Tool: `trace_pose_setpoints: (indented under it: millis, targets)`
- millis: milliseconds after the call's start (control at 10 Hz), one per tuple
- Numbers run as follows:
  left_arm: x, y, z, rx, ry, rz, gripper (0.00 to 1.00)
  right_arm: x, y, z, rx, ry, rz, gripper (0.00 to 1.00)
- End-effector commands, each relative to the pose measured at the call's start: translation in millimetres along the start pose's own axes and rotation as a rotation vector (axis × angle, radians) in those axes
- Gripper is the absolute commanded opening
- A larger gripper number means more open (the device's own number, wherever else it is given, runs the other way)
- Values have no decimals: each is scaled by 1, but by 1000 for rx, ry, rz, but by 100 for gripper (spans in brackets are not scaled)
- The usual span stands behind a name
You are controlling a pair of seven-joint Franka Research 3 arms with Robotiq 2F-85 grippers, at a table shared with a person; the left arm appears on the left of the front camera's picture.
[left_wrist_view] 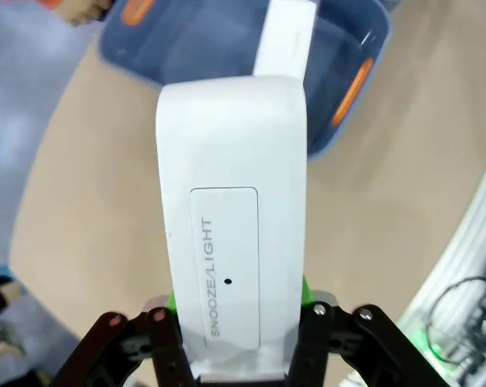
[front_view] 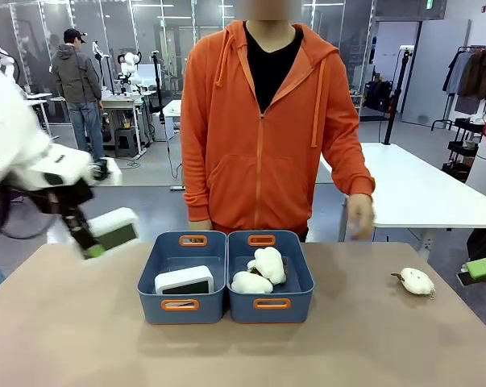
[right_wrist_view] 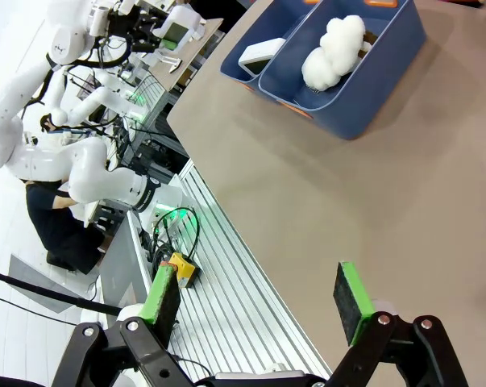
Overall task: Sort the digital clocks into the basket.
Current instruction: Pick up the Digital clock from the table and place it into the empty Plastic storage basket.
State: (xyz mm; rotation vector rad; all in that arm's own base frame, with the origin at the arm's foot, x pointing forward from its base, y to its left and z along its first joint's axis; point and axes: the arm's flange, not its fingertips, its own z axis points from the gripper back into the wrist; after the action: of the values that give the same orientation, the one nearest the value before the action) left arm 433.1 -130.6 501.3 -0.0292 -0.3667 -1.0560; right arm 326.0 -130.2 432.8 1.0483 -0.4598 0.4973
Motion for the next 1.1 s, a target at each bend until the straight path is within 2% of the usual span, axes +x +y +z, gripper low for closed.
trace_pose_setpoints:
  millis: [0, 100, 300, 500, 700, 800, 900, 1000]
  targets:
    - [49, 0, -21, 31, -55, -17, 12, 1, 2, 2, 9, 0, 4, 97]
    - [73, -8, -30, 40, -60, -35, 12, 1, 2, 2, 9, 0, 4, 97]
    - [110, -19, -66, 38, -4, -2, 12, 1, 2, 2, 9, 0, 4, 97]
    - [122, -17, -105, 20, 46, 30, 12, 1, 2, 2, 9, 0, 4, 97]
    - [122, -12, -119, -7, 50, 40, 12, 1, 2, 2, 9, 0, 4, 97]
    - [121, -14, -117, -10, 56, 37, 70, 1, 2, 2, 9, 0, 4, 97]
    - [120, -14, -114, -5, 50, 41, 70, 1, 2, 2, 9, 0, 4, 97]
    - [118, -13, -112, -8, 48, 43, 89, 1, 2, 2, 9, 0, 4, 97]
